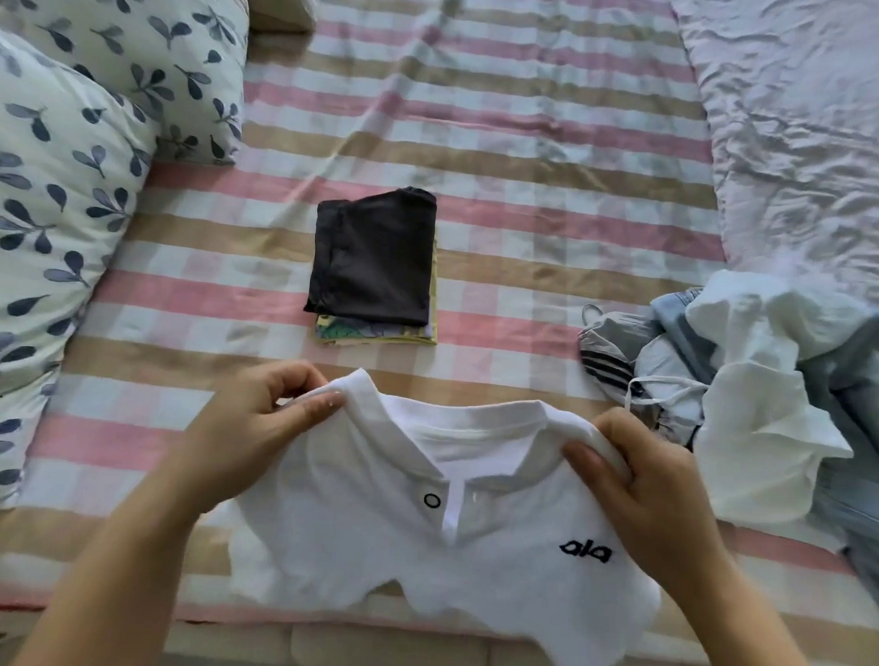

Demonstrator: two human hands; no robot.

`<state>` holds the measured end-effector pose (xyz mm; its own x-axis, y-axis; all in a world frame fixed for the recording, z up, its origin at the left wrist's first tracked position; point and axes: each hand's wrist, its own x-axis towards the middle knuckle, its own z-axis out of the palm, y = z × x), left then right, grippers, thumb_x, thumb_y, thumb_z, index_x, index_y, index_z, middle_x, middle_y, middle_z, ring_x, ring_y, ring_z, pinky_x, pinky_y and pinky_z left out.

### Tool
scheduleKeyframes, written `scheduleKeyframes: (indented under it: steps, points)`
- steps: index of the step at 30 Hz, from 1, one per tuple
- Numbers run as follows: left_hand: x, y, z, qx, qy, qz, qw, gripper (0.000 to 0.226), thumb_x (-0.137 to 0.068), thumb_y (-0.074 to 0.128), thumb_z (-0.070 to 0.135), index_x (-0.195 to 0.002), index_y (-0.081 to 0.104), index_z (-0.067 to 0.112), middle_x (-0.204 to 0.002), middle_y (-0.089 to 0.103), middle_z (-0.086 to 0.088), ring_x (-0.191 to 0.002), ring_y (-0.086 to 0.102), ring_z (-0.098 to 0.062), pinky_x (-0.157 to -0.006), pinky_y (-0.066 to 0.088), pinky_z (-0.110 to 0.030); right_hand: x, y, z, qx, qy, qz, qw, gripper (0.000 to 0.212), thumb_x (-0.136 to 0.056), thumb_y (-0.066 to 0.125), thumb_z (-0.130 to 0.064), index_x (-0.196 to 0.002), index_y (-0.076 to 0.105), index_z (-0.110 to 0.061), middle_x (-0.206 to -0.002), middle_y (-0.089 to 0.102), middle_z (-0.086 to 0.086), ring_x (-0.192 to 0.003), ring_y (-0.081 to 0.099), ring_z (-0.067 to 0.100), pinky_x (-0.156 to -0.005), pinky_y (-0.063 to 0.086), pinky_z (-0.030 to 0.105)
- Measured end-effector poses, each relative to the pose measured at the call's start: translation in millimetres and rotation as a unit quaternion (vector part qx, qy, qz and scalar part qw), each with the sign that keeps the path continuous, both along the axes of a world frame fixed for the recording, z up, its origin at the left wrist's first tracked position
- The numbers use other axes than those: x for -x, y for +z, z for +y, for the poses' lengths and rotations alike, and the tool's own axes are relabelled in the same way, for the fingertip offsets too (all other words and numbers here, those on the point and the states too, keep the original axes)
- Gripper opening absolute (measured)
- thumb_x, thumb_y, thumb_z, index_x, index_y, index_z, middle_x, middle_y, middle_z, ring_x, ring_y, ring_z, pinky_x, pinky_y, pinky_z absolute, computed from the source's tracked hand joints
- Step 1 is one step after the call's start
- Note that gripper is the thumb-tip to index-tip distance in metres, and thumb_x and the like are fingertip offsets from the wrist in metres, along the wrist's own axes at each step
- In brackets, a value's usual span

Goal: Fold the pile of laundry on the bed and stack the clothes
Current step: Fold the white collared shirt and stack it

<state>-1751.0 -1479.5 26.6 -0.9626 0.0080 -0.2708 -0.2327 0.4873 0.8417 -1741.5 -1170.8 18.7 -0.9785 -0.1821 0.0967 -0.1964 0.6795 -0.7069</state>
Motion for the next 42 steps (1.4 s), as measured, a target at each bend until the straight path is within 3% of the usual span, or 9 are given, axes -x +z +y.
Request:
scheduleKeyframes:
  steps: [3,8,15,19,27,31,35,39,42]
  points:
    - [23,-66,7,0.027,0.025,0.011,0.999,0.021,-0.087,0.063,0.02,-0.068,0.06,0.01,-0.064,0.056,0.001,-0.06,0.048,-0.01,-0.052,0.034,-0.015,24,-61,-2,-0.042,-0.019,-0.038,0.998,0.032,-0.084,0.054,-0.044,-0.065,0.038,-0.023,-0.048,0.034,-0.012,-0.047,0.038,0.018,-0.05,0.035,0.038]
    - [60,-150,13,0.107,0.029,0.083,0.99,0.018,-0.087,0.062,0.014,-0.074,0.061,0.003,-0.072,0.052,-0.003,-0.068,0.049,-0.016,-0.06,0.036,-0.011,70,-141,-2,-0.117,-0.038,-0.053,0.991,0.03,-0.086,0.06,-0.037,-0.076,0.055,-0.008,-0.06,0.058,0.008,-0.063,0.058,0.036,-0.055,0.036,0.037]
    - [130,-212,19,0.199,0.022,0.181,0.963,0.018,-0.089,0.061,0.019,-0.083,0.065,0.003,-0.079,0.049,-0.007,-0.073,0.052,-0.023,-0.065,0.041,-0.036,150,-206,-9,-0.174,-0.081,-0.022,0.981,0.035,-0.089,0.054,-0.044,-0.088,0.06,-0.01,-0.08,0.067,0.016,-0.076,0.061,0.035,-0.058,0.035,0.034]
    - [151,-247,23,0.27,0.009,0.148,0.951,0.025,-0.091,0.056,0.029,-0.086,0.062,0.006,-0.086,0.052,-0.008,-0.077,0.053,-0.026,-0.06,0.038,-0.034,175,-246,-14,-0.22,-0.082,-0.062,0.97,0.034,-0.091,0.051,-0.044,-0.088,0.059,-0.011,-0.087,0.065,0.014,-0.082,0.059,0.032,-0.059,0.03,0.031]
    - [143,-265,37,0.335,0.02,0.162,0.928,0.034,-0.077,0.068,0.012,-0.11,0.059,0.006,-0.109,0.055,-0.016,-0.103,0.046,-0.036,-0.078,0.038,-0.044,176,-276,-8,-0.201,-0.071,-0.126,0.969,0.03,-0.09,0.054,-0.039,-0.098,0.06,-0.011,-0.104,0.061,0.01,-0.102,0.05,0.028,-0.073,0.04,0.035]
    - [129,-251,64,0.235,-0.04,0.238,0.942,0.022,-0.076,0.067,-0.002,-0.098,0.065,-0.001,-0.098,0.058,-0.02,-0.088,0.056,-0.037,-0.076,0.042,-0.037,158,-256,2,-0.15,-0.081,-0.05,0.984,0.025,-0.09,0.057,-0.027,-0.109,0.064,-0.012,-0.105,0.06,0.012,-0.104,0.049,0.031,-0.083,0.039,0.039]
    - [130,-263,90,0.23,-0.184,0.128,0.947,0.025,-0.087,0.056,0.003,-0.11,0.065,0.009,-0.118,0.059,-0.006,-0.094,0.062,-0.029,-0.071,0.049,-0.036,145,-250,-21,-0.164,0.024,0.007,0.986,0.016,-0.089,0.059,-0.023,-0.095,0.068,-0.012,-0.095,0.062,0.012,-0.09,0.056,0.032,-0.06,0.042,0.034]
    - [145,-278,95,0.302,-0.228,0.038,0.925,0.017,-0.088,0.054,0.012,-0.104,0.059,0.016,-0.11,0.052,-0.003,-0.092,0.059,-0.028,-0.064,0.041,-0.031,158,-269,-54,-0.242,0.082,-0.133,0.958,0.027,-0.093,0.049,-0.034,-0.116,0.056,-0.021,-0.118,0.06,0.002,-0.108,0.055,0.025,-0.074,0.041,0.033]
    - [148,-281,92,0.296,-0.205,0.026,0.933,0.006,-0.087,0.059,0.015,-0.093,0.058,0.014,-0.101,0.052,-0.004,-0.088,0.057,-0.028,-0.065,0.04,-0.033,164,-275,-60,-0.256,0.07,-0.161,0.951,0.024,-0.092,0.049,-0.035,-0.106,0.053,-0.015,-0.113,0.062,0.004,-0.103,0.056,0.027,-0.071,0.041,0.035]
